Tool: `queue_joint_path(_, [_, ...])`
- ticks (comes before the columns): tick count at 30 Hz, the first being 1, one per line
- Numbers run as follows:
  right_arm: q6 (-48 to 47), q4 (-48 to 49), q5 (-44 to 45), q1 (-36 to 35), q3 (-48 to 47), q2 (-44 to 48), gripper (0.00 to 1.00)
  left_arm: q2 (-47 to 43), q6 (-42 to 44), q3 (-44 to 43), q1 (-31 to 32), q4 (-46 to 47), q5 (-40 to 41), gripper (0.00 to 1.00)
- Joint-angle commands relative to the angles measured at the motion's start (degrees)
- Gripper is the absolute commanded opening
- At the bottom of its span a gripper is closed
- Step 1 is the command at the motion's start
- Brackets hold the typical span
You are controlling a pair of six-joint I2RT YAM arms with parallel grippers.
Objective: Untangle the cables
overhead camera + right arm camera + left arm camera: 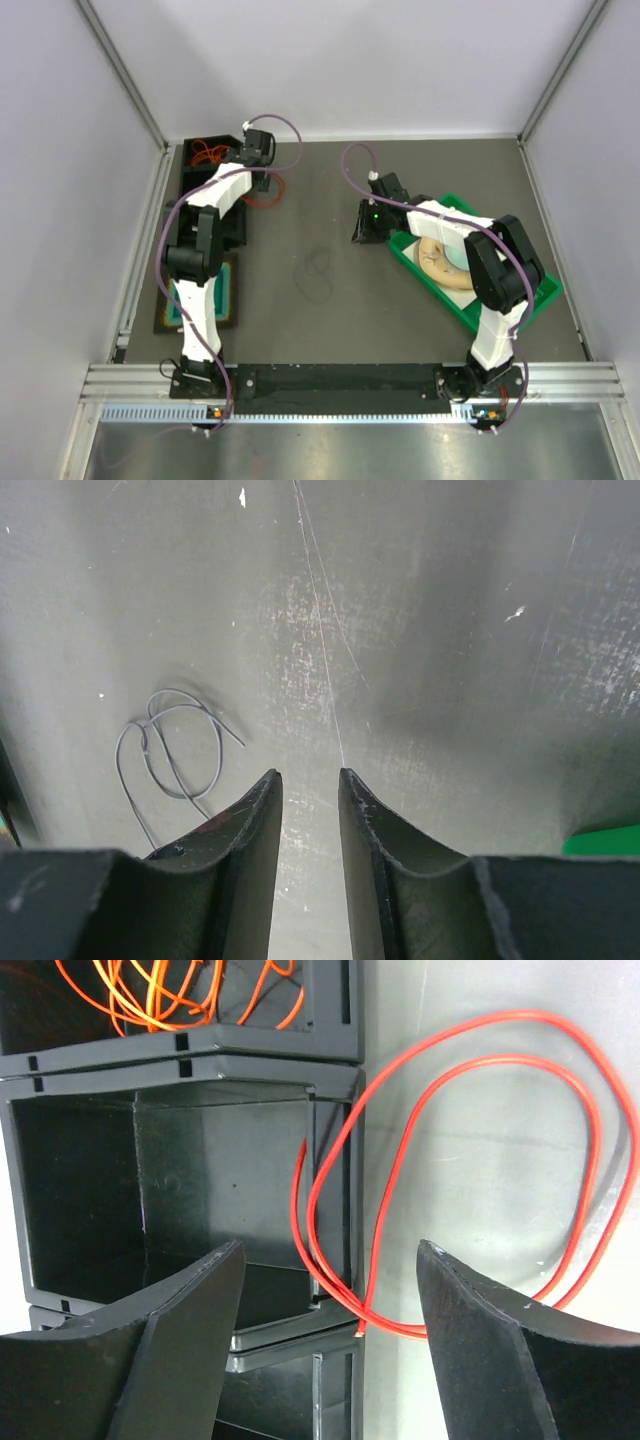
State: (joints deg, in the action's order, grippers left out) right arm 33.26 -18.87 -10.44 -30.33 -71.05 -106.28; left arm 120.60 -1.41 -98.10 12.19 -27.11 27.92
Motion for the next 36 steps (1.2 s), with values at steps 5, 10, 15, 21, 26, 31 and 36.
queue_joint_path(5, [0.0,0.4,0.2,-0.8,-2.9,-0.2,0.29,5.4,-2.4,-3.6,-0.3,-3.4,4.4,0.68])
queue_joint_path(10, [-0.1,0.4,0.2,-0.9,-2.9,-0.1,0.29,5.9,-3.6,-3.8,-0.3,-3.9,5.1,0.56])
queue_joint_path(15, [0.0,0.6,-0.1,-0.9,-3.0,-0.2,0.3,4.4,-4.5,-3.5,-0.3,-3.4,5.1,0.44])
queue_joint_path(21, [0.0,0.6,-0.3,-0.8,-3.0,-0.3,0.29,2.7,-4.9,-3.8,-0.3,-2.9,3.9,0.34])
queue_joint_path(26, [-0.1,0.6,-0.4,-0.9,-3.0,-0.3,0.3,1.9,-5.5,-4.0,-0.3,-2.9,2.9,0.34])
queue_joint_path(31, [0.0,0.6,-0.4,-0.9,-3.0,-0.3,0.29,0.4,-5.9,-3.8,-0.2,-2.8,2.0,0.54])
queue_joint_path(36, [0.1,0.8,-0.5,-1.0,-3.0,-0.5,0.29,-0.5,-5.7,-2.7,0.2,-2.1,3.0,0.44])
